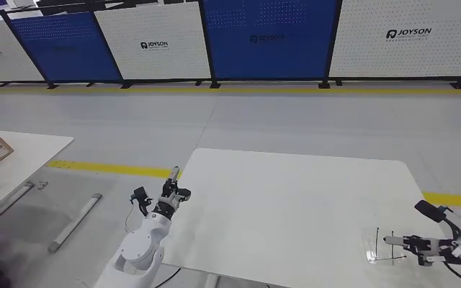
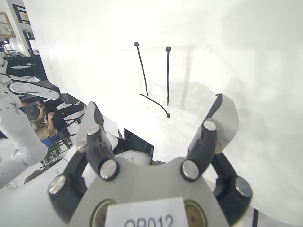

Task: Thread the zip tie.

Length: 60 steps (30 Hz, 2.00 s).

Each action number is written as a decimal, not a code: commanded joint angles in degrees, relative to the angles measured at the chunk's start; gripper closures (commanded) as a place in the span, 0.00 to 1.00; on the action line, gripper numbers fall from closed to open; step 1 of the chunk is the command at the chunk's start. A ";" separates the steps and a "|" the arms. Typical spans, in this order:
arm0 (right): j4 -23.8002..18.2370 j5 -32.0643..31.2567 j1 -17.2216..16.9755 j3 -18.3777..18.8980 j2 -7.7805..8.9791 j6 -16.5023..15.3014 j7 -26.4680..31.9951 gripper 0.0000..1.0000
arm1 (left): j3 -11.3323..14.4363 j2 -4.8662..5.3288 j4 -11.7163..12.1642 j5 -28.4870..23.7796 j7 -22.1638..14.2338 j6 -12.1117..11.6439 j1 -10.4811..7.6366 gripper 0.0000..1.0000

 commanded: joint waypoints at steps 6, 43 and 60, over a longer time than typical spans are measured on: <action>0.00 0.05 -0.09 0.07 -0.01 -0.17 -0.41 0.00 | 0.00 0.00 0.00 0.00 0.00 0.00 0.00 0.00; 0.53 4.38 -4.70 4.16 1.86 -2.98 -1.40 0.69 | 0.00 0.00 0.00 0.00 0.00 0.00 0.00 0.00; 0.93 1.98 -3.27 1.75 1.99 -0.20 -2.01 0.85 | 0.00 0.00 0.00 0.00 0.00 0.00 0.00 0.00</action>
